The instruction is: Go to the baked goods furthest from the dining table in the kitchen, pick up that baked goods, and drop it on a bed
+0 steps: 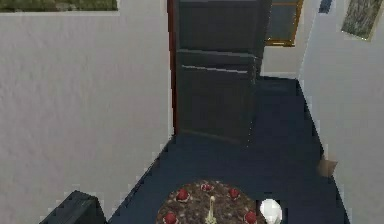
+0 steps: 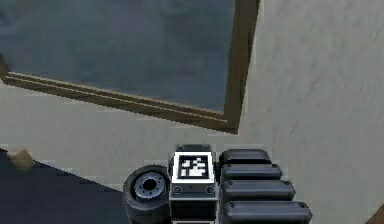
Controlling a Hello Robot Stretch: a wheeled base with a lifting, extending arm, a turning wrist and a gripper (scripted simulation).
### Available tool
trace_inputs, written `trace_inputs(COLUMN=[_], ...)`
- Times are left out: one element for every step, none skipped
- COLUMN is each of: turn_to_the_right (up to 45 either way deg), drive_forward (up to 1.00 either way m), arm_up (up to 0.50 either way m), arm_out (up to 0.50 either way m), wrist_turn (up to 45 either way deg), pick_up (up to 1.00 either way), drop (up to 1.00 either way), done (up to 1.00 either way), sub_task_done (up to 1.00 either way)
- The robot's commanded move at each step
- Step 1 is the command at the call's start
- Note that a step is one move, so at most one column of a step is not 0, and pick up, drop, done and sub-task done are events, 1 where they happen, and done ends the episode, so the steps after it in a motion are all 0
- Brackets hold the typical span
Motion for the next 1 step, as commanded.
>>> trace_inputs(turn_to_the_right=[3.0], drive_forward=[0.00], arm_up=[0.00], arm_out=[0.00], wrist_turn=[0.0], pick_up=[0.00], drop=[0.00], done=[0.00], sub_task_done=[0.00])
